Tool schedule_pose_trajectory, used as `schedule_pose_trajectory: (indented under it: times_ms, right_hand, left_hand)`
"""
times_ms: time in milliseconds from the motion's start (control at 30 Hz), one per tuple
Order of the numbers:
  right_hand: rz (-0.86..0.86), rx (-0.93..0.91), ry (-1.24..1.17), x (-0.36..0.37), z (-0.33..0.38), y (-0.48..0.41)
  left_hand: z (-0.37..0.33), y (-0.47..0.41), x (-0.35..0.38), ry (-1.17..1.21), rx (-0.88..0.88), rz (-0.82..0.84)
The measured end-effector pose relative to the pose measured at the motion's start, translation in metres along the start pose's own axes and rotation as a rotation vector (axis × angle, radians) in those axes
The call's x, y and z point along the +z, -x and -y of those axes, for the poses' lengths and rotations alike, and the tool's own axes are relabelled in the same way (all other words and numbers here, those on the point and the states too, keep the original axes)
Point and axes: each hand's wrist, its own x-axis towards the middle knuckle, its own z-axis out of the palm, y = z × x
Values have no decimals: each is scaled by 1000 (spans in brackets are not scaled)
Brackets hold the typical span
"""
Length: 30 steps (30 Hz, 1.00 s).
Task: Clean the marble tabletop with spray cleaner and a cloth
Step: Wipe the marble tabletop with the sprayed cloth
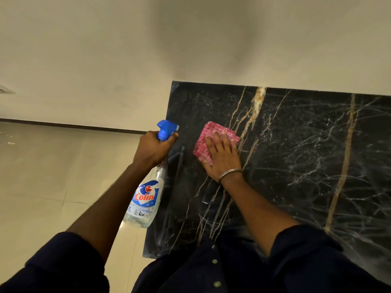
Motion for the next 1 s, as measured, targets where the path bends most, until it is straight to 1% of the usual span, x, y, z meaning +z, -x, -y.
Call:
schedule_pose_trajectory:
  times_ms: [100, 167, 300, 367, 533, 600, 667, 733, 800, 900, 933, 967, 1000]
  right_hand:
    - [-34, 174, -27, 0, -28, 14]
    - [-35, 270, -56, 0, -30, 21]
    - [-7, 463, -186, -1, 12, 14]
    - [21, 421, -202, -2, 39, 6]
    - [70, 81, -128, -2, 90, -1]
    - [71, -27, -91, -3, 85, 1]
    - [30, -103, -41, 0, 63, 5]
    - [-22, -66, -16, 6, 36, 14]
    - [-74, 78, -45, 10, 23, 24]
    - [-91, 286, -126, 8, 43, 20]
    - [-81, 323, -157, 6, 56, 16]
    - [-64, 317, -178, 5, 69, 10]
    - [-43, 268, -185, 4, 81, 5]
  left_hand:
    - [5, 1, 0, 28, -3, 4]
    - [8, 2, -1, 27, -4, 6]
    - [11, 8, -1, 6, -1, -10]
    - [12, 11, 0, 17, -5, -8]
    - [18, 14, -4, 19, -6, -21]
    - [21, 14, -6, 13, -14, -26]
    - [24, 14, -7, 13, -18, -16]
    - [27, 12, -9, 12, -30, -6]
    - [30, 10, -12, 15, -51, -6]
    - [31, 10, -16, 18, -58, -10]
    - [31, 10, -17, 14, -53, -7]
    - [30, 10, -17, 12, -46, -6]
    - [29, 10, -17, 7, -40, -8]
